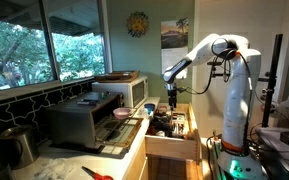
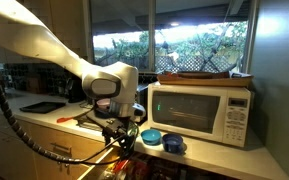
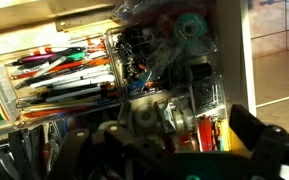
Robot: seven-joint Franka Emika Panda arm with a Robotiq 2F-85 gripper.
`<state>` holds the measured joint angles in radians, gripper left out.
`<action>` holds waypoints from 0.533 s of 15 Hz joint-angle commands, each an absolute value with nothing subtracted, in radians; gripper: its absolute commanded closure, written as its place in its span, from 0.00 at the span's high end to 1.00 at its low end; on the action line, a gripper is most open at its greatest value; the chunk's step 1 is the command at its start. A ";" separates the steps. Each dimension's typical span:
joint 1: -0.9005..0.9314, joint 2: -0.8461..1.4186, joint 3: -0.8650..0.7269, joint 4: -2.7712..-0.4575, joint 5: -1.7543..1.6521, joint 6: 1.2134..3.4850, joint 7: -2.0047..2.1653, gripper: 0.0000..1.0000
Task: Put a pen on the dark blue bowl
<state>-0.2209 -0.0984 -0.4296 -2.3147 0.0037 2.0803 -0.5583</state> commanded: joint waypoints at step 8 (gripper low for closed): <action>-0.308 -0.223 -0.446 -2.630 0.018 2.490 -0.734 1.00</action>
